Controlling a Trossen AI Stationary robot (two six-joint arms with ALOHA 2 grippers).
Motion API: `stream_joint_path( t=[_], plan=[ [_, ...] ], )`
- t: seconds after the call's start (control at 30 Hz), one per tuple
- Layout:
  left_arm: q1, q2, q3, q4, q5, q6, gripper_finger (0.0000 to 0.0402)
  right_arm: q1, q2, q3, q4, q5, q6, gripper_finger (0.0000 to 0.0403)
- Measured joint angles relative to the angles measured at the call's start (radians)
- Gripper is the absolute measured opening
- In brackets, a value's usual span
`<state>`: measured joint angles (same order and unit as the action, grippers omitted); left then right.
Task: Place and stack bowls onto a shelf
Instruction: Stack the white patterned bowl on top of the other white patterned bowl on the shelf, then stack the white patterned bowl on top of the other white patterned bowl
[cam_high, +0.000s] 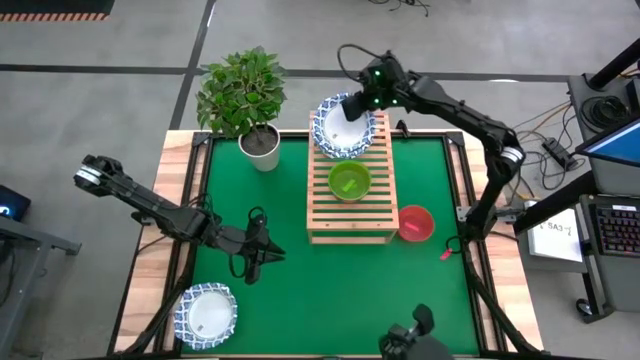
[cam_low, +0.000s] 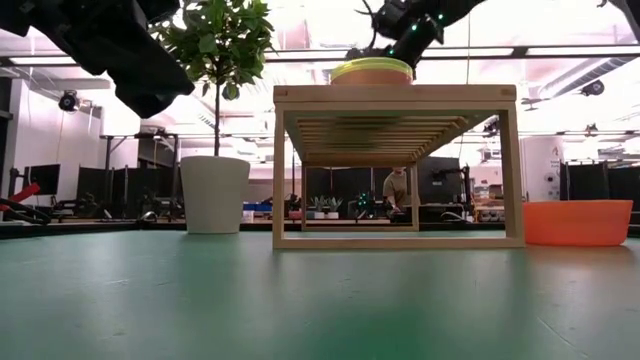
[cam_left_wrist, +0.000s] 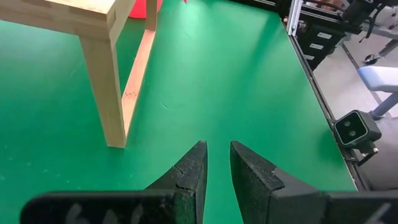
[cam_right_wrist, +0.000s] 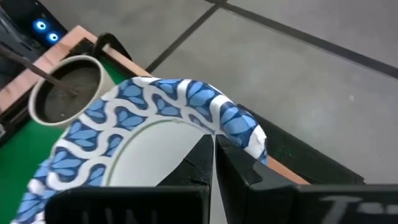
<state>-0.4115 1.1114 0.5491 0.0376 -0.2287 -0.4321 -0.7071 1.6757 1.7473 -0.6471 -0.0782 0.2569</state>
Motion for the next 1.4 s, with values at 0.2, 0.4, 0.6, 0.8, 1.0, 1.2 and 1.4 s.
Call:
stream_joint_path(
  t=[0.2,0.4,0.6,0.8,1.0,1.2,1.4],
  plan=[
    [-0.008,0.000,0.000,0.004,-0.008,-0.075,0.0052,-0.005,0.024,0.000,0.000,0.000,-0.007,0.0009],
    [-0.089,0.059,-0.003,0.107,-0.078,-0.116,0.0052,0.003,0.048,0.000,-0.011,-0.008,-0.033,0.0009],
    [-0.147,0.142,0.026,0.207,-0.079,-0.106,0.0052,0.005,-0.005,0.000,-0.016,-0.001,-0.024,0.0009],
    [-0.158,0.224,0.094,0.209,-0.079,-0.105,0.0052,0.012,-0.094,0.000,-0.030,-0.005,-0.093,0.0009],
    [-0.168,0.291,0.187,0.098,-0.077,-0.148,0.0052,0.131,-0.239,-0.083,-0.055,-0.008,-0.209,0.0009],
    [-0.177,0.349,0.307,-0.071,-0.077,-0.201,0.0052,0.302,-0.465,-0.308,0.034,-0.003,-0.224,0.0009],
    [-0.183,0.417,0.457,-0.327,-0.039,-0.303,0.0052,0.483,-0.688,-0.521,0.063,0.001,-0.195,0.0009]
  ],
)
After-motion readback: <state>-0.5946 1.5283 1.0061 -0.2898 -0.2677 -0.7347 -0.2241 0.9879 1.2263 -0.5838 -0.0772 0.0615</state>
